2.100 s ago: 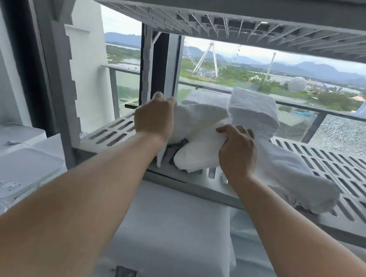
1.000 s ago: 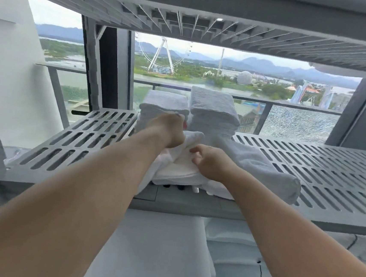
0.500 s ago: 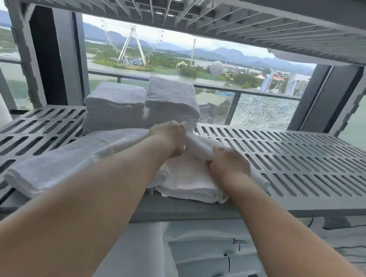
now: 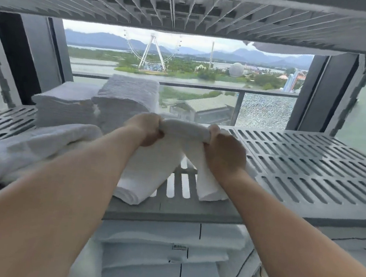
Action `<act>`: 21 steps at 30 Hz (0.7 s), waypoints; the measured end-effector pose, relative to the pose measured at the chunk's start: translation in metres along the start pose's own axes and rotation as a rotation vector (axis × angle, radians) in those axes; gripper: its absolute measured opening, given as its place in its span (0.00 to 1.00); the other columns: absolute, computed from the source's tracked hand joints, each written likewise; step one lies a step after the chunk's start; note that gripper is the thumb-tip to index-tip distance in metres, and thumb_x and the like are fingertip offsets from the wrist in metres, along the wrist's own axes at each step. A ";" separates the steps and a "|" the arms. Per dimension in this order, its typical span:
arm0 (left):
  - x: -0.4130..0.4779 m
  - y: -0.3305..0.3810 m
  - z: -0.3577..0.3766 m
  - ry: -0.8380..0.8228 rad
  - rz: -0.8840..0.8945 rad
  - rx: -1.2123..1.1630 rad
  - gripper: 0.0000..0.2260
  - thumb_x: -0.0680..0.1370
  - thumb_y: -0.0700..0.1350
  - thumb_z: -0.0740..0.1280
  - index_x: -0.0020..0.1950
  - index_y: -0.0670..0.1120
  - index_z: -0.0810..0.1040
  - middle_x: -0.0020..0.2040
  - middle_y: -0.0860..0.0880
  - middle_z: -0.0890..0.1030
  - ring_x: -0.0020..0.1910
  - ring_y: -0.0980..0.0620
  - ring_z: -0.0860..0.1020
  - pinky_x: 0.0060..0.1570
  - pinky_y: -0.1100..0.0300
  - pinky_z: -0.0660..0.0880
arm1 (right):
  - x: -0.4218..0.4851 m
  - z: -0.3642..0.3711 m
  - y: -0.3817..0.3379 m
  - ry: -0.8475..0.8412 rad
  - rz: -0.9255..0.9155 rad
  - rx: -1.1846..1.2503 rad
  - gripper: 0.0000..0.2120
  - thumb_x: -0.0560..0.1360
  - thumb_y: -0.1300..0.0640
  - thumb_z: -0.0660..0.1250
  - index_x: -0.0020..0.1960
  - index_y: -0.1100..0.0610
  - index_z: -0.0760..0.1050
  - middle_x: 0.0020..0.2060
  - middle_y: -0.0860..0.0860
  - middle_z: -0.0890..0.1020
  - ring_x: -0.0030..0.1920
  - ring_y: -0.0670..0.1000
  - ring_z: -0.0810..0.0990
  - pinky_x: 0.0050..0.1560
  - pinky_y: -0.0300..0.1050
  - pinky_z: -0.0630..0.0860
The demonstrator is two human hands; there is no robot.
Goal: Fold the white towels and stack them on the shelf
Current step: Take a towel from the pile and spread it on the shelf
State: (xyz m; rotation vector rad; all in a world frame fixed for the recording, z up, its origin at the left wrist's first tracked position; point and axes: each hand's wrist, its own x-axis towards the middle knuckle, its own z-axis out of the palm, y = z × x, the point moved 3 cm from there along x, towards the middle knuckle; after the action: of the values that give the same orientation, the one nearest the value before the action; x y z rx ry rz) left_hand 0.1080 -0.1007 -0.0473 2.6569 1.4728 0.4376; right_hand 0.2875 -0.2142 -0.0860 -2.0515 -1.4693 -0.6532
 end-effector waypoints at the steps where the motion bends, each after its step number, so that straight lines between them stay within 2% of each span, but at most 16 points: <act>1: 0.001 0.012 0.000 0.024 -0.004 -0.020 0.02 0.77 0.48 0.67 0.48 0.53 0.76 0.52 0.45 0.81 0.51 0.42 0.78 0.51 0.52 0.74 | 0.000 -0.002 0.013 0.005 0.010 0.003 0.10 0.79 0.60 0.58 0.60 0.54 0.69 0.40 0.53 0.78 0.39 0.58 0.81 0.34 0.45 0.66; 4: 0.005 0.050 0.002 0.099 0.003 -0.074 0.03 0.76 0.48 0.68 0.47 0.52 0.74 0.50 0.44 0.81 0.50 0.41 0.78 0.51 0.51 0.75 | 0.003 -0.007 0.051 0.017 0.042 0.041 0.13 0.80 0.58 0.58 0.64 0.53 0.66 0.43 0.54 0.80 0.42 0.58 0.81 0.36 0.45 0.66; 8: 0.018 0.093 0.005 0.101 0.032 -0.159 0.04 0.77 0.46 0.67 0.50 0.49 0.75 0.49 0.45 0.80 0.50 0.42 0.77 0.49 0.53 0.72 | 0.015 -0.015 0.095 0.054 0.070 0.051 0.11 0.79 0.58 0.58 0.61 0.55 0.67 0.44 0.55 0.80 0.45 0.59 0.80 0.38 0.47 0.69; 11: 0.032 0.122 0.011 0.066 0.068 -0.181 0.06 0.78 0.45 0.65 0.54 0.49 0.75 0.52 0.45 0.80 0.53 0.43 0.77 0.51 0.53 0.72 | 0.023 -0.018 0.120 0.077 0.065 -0.054 0.11 0.76 0.62 0.59 0.59 0.57 0.69 0.45 0.57 0.81 0.48 0.60 0.80 0.46 0.51 0.75; 13: 0.044 0.140 0.016 0.016 0.092 -0.173 0.04 0.78 0.44 0.64 0.53 0.49 0.74 0.54 0.44 0.80 0.54 0.43 0.77 0.52 0.54 0.70 | 0.029 -0.017 0.136 0.068 0.076 -0.108 0.11 0.74 0.63 0.59 0.57 0.56 0.69 0.45 0.57 0.81 0.48 0.60 0.79 0.50 0.52 0.75; 16: 0.064 0.168 0.021 -0.080 0.122 -0.149 0.03 0.77 0.41 0.65 0.50 0.48 0.73 0.52 0.44 0.79 0.53 0.44 0.76 0.48 0.58 0.68 | 0.039 -0.014 0.162 0.072 0.081 -0.110 0.13 0.73 0.63 0.59 0.57 0.56 0.69 0.46 0.56 0.81 0.48 0.59 0.80 0.49 0.52 0.73; 18: 0.082 0.186 0.024 -0.197 0.113 -0.122 0.07 0.77 0.40 0.67 0.55 0.42 0.77 0.55 0.43 0.80 0.53 0.43 0.78 0.50 0.55 0.73 | 0.044 -0.013 0.180 0.089 0.095 -0.120 0.16 0.73 0.64 0.59 0.61 0.55 0.68 0.48 0.56 0.81 0.48 0.59 0.80 0.49 0.52 0.73; 19: 0.091 0.193 0.025 -0.272 0.090 -0.118 0.11 0.78 0.39 0.67 0.59 0.38 0.78 0.58 0.40 0.80 0.55 0.42 0.79 0.55 0.52 0.76 | 0.046 -0.012 0.189 0.102 0.102 -0.144 0.17 0.74 0.64 0.60 0.62 0.55 0.68 0.49 0.56 0.81 0.48 0.58 0.80 0.50 0.53 0.73; 21: 0.107 0.205 0.029 -0.448 0.040 -0.164 0.16 0.79 0.38 0.67 0.66 0.35 0.75 0.63 0.36 0.79 0.60 0.38 0.79 0.63 0.45 0.75 | 0.052 -0.008 0.206 0.107 0.123 -0.194 0.17 0.75 0.64 0.59 0.63 0.55 0.68 0.50 0.55 0.81 0.49 0.58 0.81 0.52 0.53 0.72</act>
State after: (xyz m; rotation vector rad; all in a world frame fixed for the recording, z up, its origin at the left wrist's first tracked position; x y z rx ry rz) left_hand 0.3371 -0.1187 -0.0115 2.4438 1.1943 -0.0390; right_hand 0.4981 -0.2389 -0.0744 -2.1948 -1.2510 -0.8702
